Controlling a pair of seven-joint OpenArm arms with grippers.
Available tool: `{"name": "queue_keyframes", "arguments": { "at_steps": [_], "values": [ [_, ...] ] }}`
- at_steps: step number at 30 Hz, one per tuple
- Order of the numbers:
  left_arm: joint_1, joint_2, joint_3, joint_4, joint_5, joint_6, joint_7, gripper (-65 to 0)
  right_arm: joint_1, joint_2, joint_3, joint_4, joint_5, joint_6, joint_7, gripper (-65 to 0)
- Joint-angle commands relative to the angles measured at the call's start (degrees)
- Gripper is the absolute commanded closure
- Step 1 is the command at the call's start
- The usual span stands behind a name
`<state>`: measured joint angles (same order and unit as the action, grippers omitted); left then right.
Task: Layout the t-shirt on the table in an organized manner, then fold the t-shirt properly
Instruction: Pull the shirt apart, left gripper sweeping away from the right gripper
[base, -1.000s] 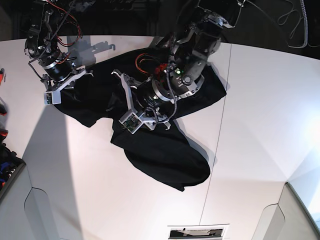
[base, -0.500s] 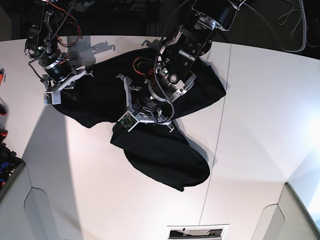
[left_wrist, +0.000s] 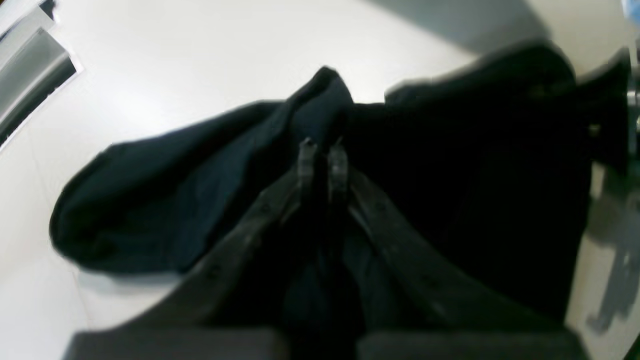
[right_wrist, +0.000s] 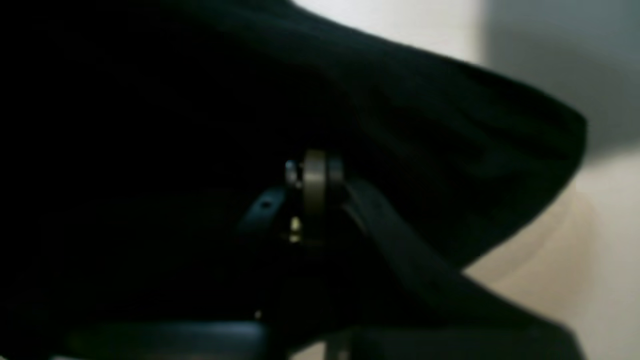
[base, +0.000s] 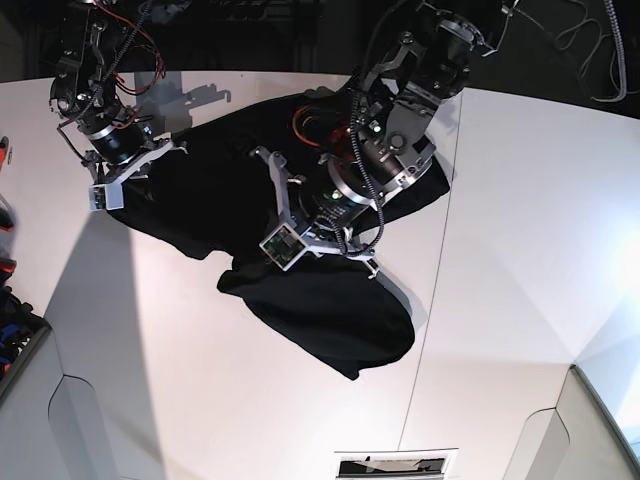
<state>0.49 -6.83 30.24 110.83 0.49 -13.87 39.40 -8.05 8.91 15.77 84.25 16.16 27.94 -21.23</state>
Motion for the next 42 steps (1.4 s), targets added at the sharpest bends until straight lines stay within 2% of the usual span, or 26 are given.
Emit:
{"name": "queue_keyframes", "arguments": {
  "at_steps": [1, 6, 9, 14, 17, 18, 22, 26, 27, 29, 30, 36, 42],
  "values": [
    [-1.3, 0.0, -0.2, 1.6, 0.1, 0.8, -1.9, 0.0, 0.1, 0.8, 0.2, 0.2, -2.0, -0.5, -1.7, 0.0],
    [-1.3, -1.7, -0.3, 1.6, 0.2, 0.7, -1.8, 0.0, -0.1, 1.7, 0.2, 0.2, -2.9, -0.7, -1.7, 0.0],
    [-1.3, -5.0, -0.3, 1.6, 0.4, 0.1, -1.8, 0.0, -0.1, 1.9, 0.4, 0.2, -5.3, -0.7, -1.7, 0.0],
    [-1.3, -11.3, -0.3, 1.6, -0.2, -1.8, -0.5, -0.1, -0.1, 3.2, 0.4, 0.2, -5.5, -1.4, -1.7, 0.0],
    [-1.3, -13.4, -0.3, 1.6, -3.9, -2.8, -0.5, -14.2, -0.1, 3.8, 0.4, 0.2, -5.4, -1.4, -1.7, 0.0],
    [-1.3, -13.3, -0.3, 1.6, -4.6, -2.9, -0.5, -15.4, -0.1, 3.8, 0.4, 0.2, -5.4, -1.3, -1.7, 0.0],
    [-1.3, -13.1, -0.3, 1.6, -5.3, -2.8, -0.6, -15.4, -0.1, 3.6, 0.4, 0.2, -3.0, -1.3, -1.7, 0.0],
    [-1.3, -13.0, -0.3, 1.6, -5.8, -2.3, -0.6, -14.7, -0.1, 3.6, 0.4, 0.2, -3.3, -1.3, -1.7, 0.0],
    [-1.4, -13.1, -0.4, 1.6, -5.0, -0.9, -0.7, -12.6, -0.1, 3.6, 0.4, 0.2, -3.6, -1.3, -1.8, 0.0],
    [-1.6, -13.2, -1.6, 1.6, -2.5, 1.5, -0.9, -3.1, -0.1, 3.6, 0.4, 0.2, -3.8, -1.3, -1.7, 0.0],
    [-1.6, -13.2, -2.8, 1.6, -1.9, 2.0, -1.7, 0.0, -0.1, 3.6, 0.4, 0.2, -3.7, -1.3, -1.7, 0.0],
    [-1.6, -13.4, -9.4, 1.6, -1.7, 2.0, -2.8, 0.0, -0.1, 3.6, 0.4, 0.2, -3.8, -1.3, -1.7, 0.0],
    [-1.6, -16.5, -22.1, 1.5, -1.5, 2.1, -3.6, 0.0, -0.4, 3.7, 0.4, 0.2, -4.2, -1.3, -1.9, 0.0]
  ]
}}
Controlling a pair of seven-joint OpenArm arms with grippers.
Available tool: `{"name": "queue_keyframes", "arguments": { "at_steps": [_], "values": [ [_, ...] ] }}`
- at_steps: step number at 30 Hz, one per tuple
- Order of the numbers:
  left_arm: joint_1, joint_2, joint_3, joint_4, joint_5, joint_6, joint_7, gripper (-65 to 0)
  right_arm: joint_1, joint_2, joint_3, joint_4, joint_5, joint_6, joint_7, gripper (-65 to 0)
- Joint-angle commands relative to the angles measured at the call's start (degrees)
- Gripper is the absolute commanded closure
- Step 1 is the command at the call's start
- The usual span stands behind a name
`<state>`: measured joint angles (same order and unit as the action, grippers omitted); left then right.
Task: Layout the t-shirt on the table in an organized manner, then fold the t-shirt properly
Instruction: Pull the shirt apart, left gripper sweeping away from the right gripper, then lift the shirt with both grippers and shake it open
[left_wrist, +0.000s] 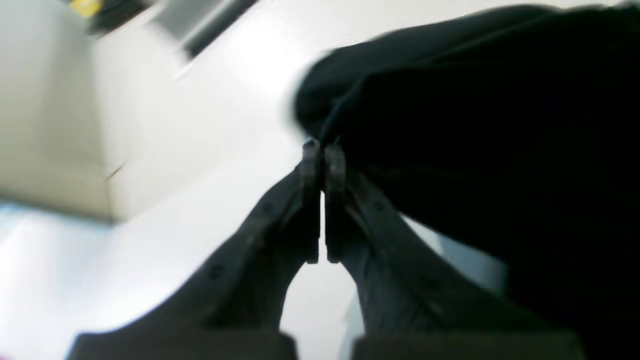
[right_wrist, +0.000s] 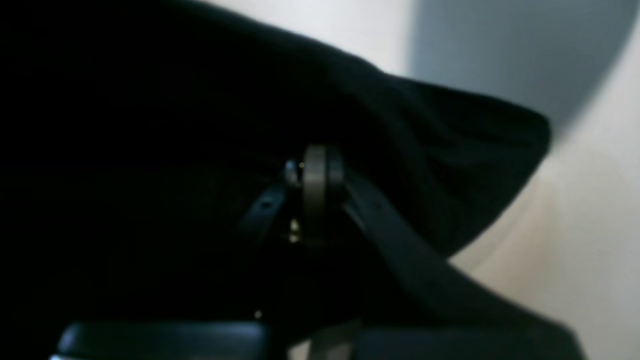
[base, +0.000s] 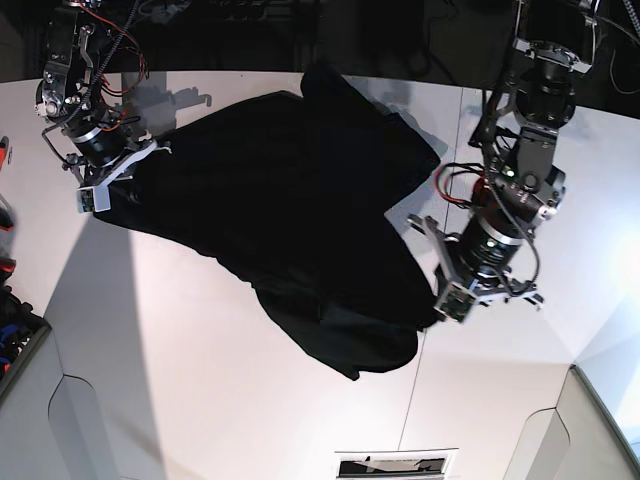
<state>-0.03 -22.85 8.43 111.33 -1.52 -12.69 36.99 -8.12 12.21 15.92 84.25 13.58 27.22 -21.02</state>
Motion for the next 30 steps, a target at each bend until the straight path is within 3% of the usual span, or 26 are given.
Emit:
{"name": "queue_keyframes", "arguments": {
  "at_steps": [1, 7, 13, 14, 17, 19, 25, 27, 30],
  "values": [
    [-1.0, -1.5, -2.6, 0.8, 0.5, 0.9, -1.1, 0.0, -0.3, 0.3, 0.2, 0.2, -1.9, -0.6, -2.1, 0.0],
    [-1.0, -6.4, -13.7, -4.9, 0.4, 0.5, -1.1, 0.0, -0.3, 0.3, 0.2, 0.2, -2.1, -0.6, -2.1, 0.0],
    [-0.7, -7.6, -15.6, -9.7, -6.6, -4.2, 2.0, 0.0, -0.3, 0.3, 0.2, 0.2, -0.7, -0.4, -2.2, 0.0],
    [-0.7, -7.6, -15.6, -9.9, -8.7, -4.9, 3.1, -2.3, -0.3, 0.3, 0.2, 0.2, -0.2, -0.2, -2.2, 0.0],
    [0.2, -7.6, -15.6, -9.9, -12.6, -6.0, 5.1, -25.0, -0.3, 0.3, 0.2, 0.2, 2.1, 0.8, -2.2, 0.0],
    [1.2, -7.6, -15.6, -9.9, -13.1, -5.5, 5.1, -30.5, -0.3, 0.3, 0.2, 0.2, 3.9, 1.6, -2.2, 0.0],
    [4.0, -7.6, -18.1, -6.2, -13.6, 3.1, 0.7, -30.3, -0.8, 0.3, 0.2, 3.8, 7.1, 1.6, -2.2, 0.0],
    [4.1, -7.6, -19.0, -3.0, -15.4, 2.5, -1.0, -29.4, -1.7, 0.3, 0.2, 7.0, 8.3, 1.6, -2.5, 0.0],
    [2.3, -7.0, -18.7, 0.0, -20.3, -3.7, -2.5, -19.9, -2.2, 0.3, 0.2, 12.1, 10.8, 1.8, -4.9, 0.0]
  ]
}}
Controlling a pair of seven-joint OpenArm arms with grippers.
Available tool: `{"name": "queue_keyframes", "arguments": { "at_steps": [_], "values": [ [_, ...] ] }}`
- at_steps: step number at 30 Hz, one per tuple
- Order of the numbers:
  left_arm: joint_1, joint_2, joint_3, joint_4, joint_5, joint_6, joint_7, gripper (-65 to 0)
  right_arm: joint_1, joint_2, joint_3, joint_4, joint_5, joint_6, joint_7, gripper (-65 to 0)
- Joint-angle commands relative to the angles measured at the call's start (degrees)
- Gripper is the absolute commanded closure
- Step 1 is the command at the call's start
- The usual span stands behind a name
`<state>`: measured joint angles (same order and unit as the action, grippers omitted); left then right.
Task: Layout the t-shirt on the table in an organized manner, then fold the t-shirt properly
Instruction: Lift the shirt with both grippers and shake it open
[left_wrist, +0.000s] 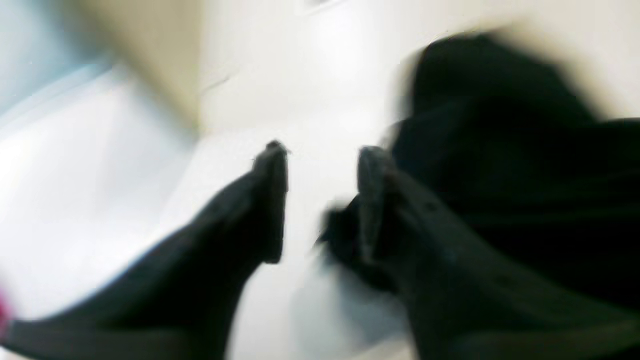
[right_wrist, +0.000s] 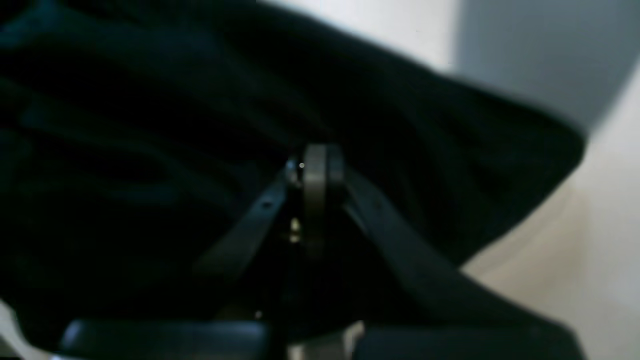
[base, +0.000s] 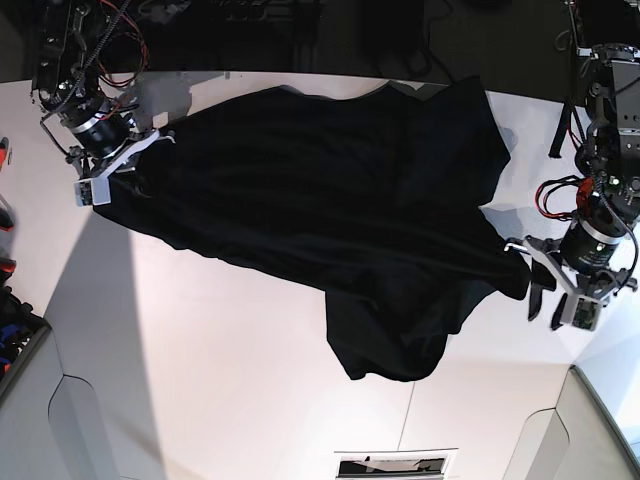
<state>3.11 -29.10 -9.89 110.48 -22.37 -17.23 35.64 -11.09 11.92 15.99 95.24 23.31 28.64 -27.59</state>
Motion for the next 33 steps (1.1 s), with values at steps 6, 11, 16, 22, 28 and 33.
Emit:
{"name": "queue_keyframes", "arguments": {
  "at_steps": [6, 11, 16, 22, 28, 33],
  "values": [
    [-3.0, 3.1, 7.5, -3.8, -2.7, -4.5, -0.9, 0.0, 1.2, -1.5, 0.0, 9.0, 11.7, 2.1, -3.8, 0.0],
    [-0.1, 4.6, 12.5, -7.2, -2.8, -4.5, 1.5, 0.0, 4.1, -5.9, -4.9, 10.7, 13.0, 2.7, -4.6, 0.0],
    [9.7, 4.5, 12.5, 3.2, -4.0, -10.9, 0.2, 0.0, 8.7, -9.7, -17.0, 10.7, 3.5, 2.3, -4.0, 0.0],
    [17.0, 4.5, 12.4, 4.6, -3.5, -10.9, 0.2, 0.0, 18.6, -13.0, -31.5, 8.7, -13.8, -8.2, -2.3, 0.0],
    [22.6, 4.5, 12.5, 4.6, -3.0, -10.9, 0.0, 0.0, 34.1, -19.4, -38.8, -12.5, -22.9, -13.6, 0.7, 0.0],
    [25.2, 4.7, 12.5, 4.2, -2.0, -10.9, -1.3, 0.0, 48.0, -20.6, -42.2, -34.4, -22.3, -16.9, 4.7, 0.0]
  ]
}}
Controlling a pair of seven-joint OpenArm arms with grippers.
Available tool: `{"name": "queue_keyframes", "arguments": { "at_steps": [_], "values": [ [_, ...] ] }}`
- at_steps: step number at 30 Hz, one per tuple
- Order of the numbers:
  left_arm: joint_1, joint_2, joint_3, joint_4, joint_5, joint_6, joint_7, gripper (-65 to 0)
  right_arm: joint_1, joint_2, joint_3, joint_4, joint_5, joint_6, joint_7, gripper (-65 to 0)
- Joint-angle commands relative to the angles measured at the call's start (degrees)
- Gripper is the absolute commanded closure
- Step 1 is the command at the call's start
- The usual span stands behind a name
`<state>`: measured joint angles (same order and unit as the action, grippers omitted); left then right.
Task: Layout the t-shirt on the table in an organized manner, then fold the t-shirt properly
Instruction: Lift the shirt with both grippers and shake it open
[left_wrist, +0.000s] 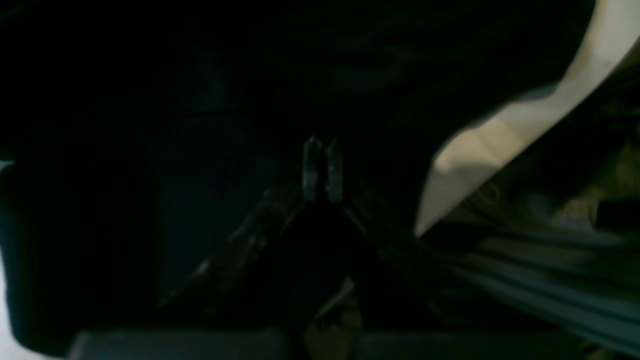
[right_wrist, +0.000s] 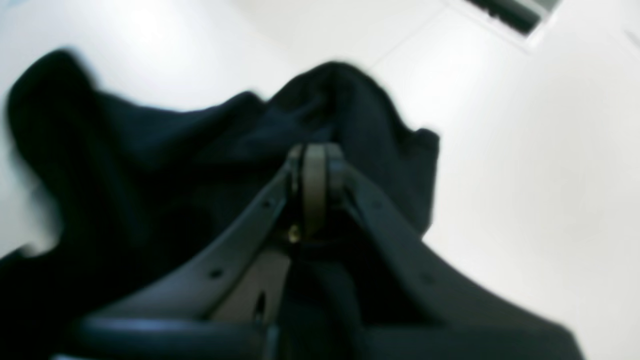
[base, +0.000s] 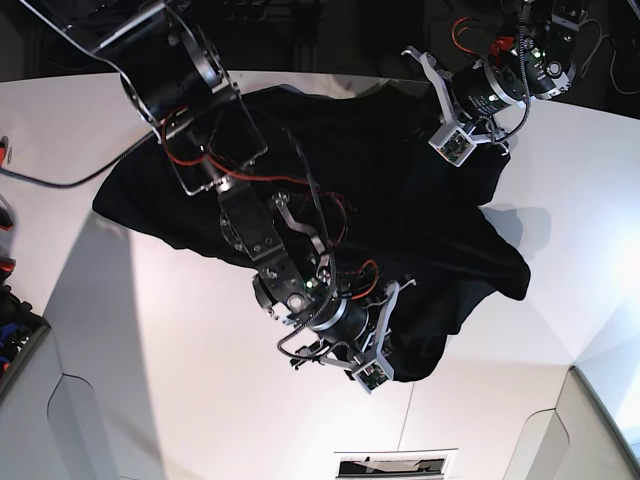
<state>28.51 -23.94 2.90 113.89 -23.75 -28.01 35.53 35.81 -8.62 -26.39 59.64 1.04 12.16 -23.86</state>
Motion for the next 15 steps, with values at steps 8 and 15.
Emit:
{"name": "queue_keyframes", "arguments": {
  "at_steps": [8, 15],
  "values": [
    [0.2, -0.5, -0.3, -1.4, 0.7, -0.1, -1.2, 0.0, 5.5, -0.1, 0.1, -11.8, 1.5, 3.3, 1.0, 0.0],
    [0.9, -0.5, -0.3, -1.6, 0.7, -0.1, -1.0, 0.0, 3.3, -0.1, 0.1, -17.1, -1.4, 4.8, 3.5, 0.0]
  ]
}}
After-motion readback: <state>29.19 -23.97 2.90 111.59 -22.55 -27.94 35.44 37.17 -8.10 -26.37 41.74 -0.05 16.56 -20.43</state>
